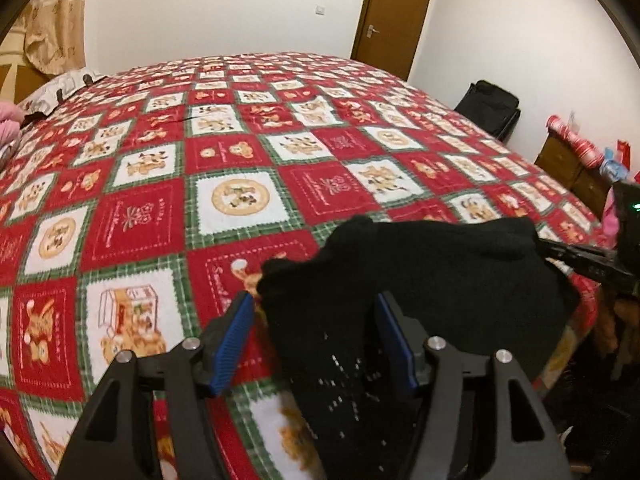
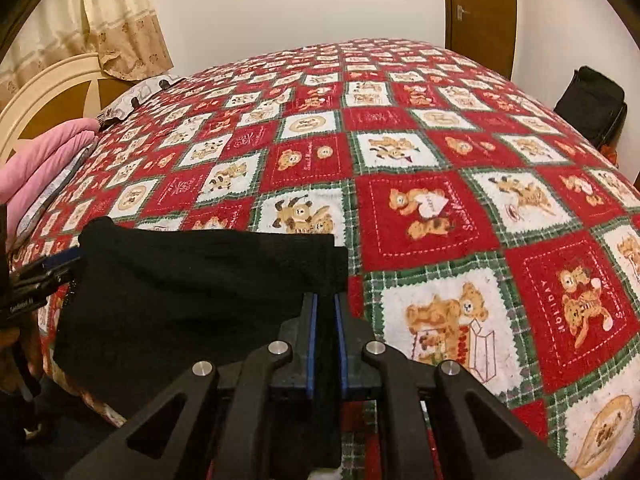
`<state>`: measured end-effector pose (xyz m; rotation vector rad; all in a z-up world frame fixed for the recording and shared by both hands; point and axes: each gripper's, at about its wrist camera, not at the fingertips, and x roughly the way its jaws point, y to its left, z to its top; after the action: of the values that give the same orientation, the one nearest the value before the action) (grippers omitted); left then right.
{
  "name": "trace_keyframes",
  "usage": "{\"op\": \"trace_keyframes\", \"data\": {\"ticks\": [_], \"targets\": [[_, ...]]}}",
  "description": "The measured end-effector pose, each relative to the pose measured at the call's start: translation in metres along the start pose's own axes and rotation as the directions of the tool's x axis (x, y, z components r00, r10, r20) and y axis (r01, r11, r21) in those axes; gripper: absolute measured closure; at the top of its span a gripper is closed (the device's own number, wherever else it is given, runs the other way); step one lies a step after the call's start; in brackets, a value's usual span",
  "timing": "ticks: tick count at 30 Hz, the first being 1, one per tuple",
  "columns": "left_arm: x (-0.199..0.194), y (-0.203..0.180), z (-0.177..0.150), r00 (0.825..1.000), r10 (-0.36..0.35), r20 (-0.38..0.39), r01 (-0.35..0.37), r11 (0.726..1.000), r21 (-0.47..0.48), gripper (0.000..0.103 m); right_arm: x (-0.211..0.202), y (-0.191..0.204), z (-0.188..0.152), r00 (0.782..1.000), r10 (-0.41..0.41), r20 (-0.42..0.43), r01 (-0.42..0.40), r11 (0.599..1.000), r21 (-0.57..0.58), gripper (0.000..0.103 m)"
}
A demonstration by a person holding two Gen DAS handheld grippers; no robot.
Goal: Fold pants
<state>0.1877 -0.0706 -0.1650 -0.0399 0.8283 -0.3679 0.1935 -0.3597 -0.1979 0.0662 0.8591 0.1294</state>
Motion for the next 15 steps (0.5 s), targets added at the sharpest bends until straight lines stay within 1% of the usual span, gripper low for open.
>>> {"op": "trace_keyframes", "data": {"ticks": [2,3,4,5,6,7,8,9,10,11,12,14,15], "targets": [[0.004,0.003,0.002,1.000,0.025,-0.015,-0.026,1.000,-0.007,0.038,-0.007,0.003,0.003,1.000,0.008,0.011,-0.008,1.000,-0.017,0.093],[0.002,0.004,0.002,1.000,0.021,-0.017,-0.021,1.000,-0.018,0.038,-0.010,0.004,0.004,1.000,0.002,0.017,-0.002,1.000,-0.021,0.090],[-0.002,0.003,0.002,1.000,0.016,-0.011,-0.016,1.000,-0.020,0.038,-0.020,0.004,0.005,0.999,-0.031,0.036,0.032,0.999,-0.020,0.089],[-0.008,0.000,0.000,1.000,0.012,0.003,-0.012,1.000,-0.013,0.037,-0.025,0.005,0.003,0.997,-0.045,0.055,0.046,0.999,-0.022,0.087],[-0.012,-0.002,-0.001,1.000,0.014,0.010,-0.014,1.000,0.000,0.035,-0.038,0.006,0.003,0.995,-0.045,0.092,0.048,0.998,-0.027,0.079],[-0.015,-0.006,-0.002,1.000,0.026,0.013,-0.026,1.000,0.017,0.034,-0.046,0.008,0.001,0.992,-0.039,0.118,0.042,0.999,-0.024,0.059],[-0.019,-0.011,-0.003,0.999,0.050,0.020,-0.051,0.998,0.035,0.034,-0.055,0.010,0.000,0.989,-0.027,0.147,0.030,0.999,-0.016,0.049],[-0.020,-0.013,-0.003,0.998,0.057,0.028,-0.058,0.997,0.044,0.034,-0.064,0.014,-0.001,0.984,0.001,0.179,0.002,1.000,-0.013,0.042],[-0.022,-0.018,-0.002,0.998,0.051,0.037,-0.053,0.997,0.059,0.033,-0.074,0.023,-0.003,0.974,0.071,0.215,-0.065,0.997,-0.035,0.042],[-0.022,-0.021,-0.002,0.998,0.045,0.036,-0.047,0.997,0.067,0.033,-0.078,0.030,-0.005,0.968,0.115,0.223,-0.104,0.993,-0.059,0.042],[-0.020,-0.024,-0.001,0.999,0.045,0.030,-0.047,0.996,0.072,0.033,-0.078,0.041,-0.007,0.962,0.171,0.214,-0.154,0.984,-0.092,0.042],[-0.016,-0.029,-0.001,0.998,0.057,0.019,-0.059,0.994,0.088,0.033,-0.070,0.057,-0.010,0.961,0.230,0.154,-0.211,0.969,-0.126,0.042],[-0.013,-0.030,-0.003,0.998,0.068,0.010,-0.069,0.993,0.096,0.033,-0.060,0.066,-0.014,0.966,0.230,0.116,-0.213,0.967,-0.141,0.042]]}}
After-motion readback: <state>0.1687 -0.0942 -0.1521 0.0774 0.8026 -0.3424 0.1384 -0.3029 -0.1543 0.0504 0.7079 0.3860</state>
